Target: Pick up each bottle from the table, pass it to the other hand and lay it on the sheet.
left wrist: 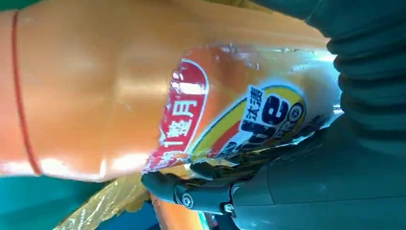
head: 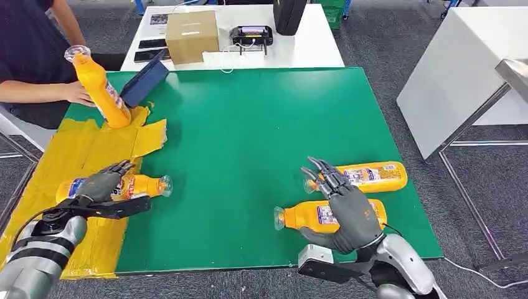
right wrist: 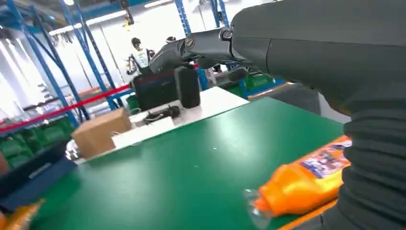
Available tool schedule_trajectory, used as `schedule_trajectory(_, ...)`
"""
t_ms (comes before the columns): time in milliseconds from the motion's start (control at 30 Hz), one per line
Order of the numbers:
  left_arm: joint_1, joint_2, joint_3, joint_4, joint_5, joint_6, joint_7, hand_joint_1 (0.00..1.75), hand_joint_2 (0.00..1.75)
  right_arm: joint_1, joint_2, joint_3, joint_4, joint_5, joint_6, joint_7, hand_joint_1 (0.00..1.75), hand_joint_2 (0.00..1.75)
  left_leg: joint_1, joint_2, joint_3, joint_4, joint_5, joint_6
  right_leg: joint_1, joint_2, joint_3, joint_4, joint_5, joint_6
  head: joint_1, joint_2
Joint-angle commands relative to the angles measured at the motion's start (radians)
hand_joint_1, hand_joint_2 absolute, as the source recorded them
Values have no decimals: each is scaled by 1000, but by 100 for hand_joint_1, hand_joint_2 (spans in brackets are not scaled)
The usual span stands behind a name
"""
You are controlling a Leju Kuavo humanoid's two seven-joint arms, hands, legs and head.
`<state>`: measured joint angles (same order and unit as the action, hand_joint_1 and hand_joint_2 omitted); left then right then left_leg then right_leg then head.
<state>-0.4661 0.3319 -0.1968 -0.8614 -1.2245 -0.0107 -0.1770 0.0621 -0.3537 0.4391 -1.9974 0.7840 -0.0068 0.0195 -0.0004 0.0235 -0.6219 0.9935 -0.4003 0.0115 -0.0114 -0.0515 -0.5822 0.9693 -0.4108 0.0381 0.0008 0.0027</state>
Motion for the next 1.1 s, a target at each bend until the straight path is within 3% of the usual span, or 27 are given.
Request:
schedule_trajectory(33, 55, -6, 44, -141, 254, -71, -83, 0, 0, 85, -148, -109, 78, -15, 104, 34, 0, 175, 1, -2, 2, 0, -1, 0, 0, 1, 3, -1, -1, 0, -1, 0)
schedule_trajectory(167, 93, -39, 123, -280, 515, -151, -119, 0, 0, 85, -166, -161, 146, -42, 155, 41, 0, 175, 1, -4, 3, 0, -1, 0, 0, 1, 4, -1, -1, 0, 0, 0)
schedule_trajectory(300, 110, -44, 131, -326, 568, -168, -110, 0, 0, 70, -161, -163, 179, -39, 162, 40, 0, 175, 1, -3, 4, 0, -2, 0, 1, 3, 5, -2, -1, -1, 0, 0)
schedule_trajectory(467, 162, -102, 197, -430, 816, -241, -113, 0, 0, 15, -121, -153, 296, -19, 185, 63, 0, 175, 1, -3, 3, -1, -1, 0, 0, 2, 4, -3, 0, -1, 0, 0)
schedule_trajectory(767, 170, -99, 177, -472, 872, -251, -106, 0, 0, -46, -103, -123, 387, -16, 203, 61, 0, 175, 1, -2, 3, 0, -1, 0, 1, 3, 4, -2, 0, -1, 0, 0)
schedule_trajectory(1100, 149, -109, 154, -463, 889, -244, -100, 0, 0, -43, -122, -79, 436, -9, 218, 63, 0, 175, 1, -4, 2, -1, -1, 0, 0, 1, 2, -2, 0, -1, 0, 0)
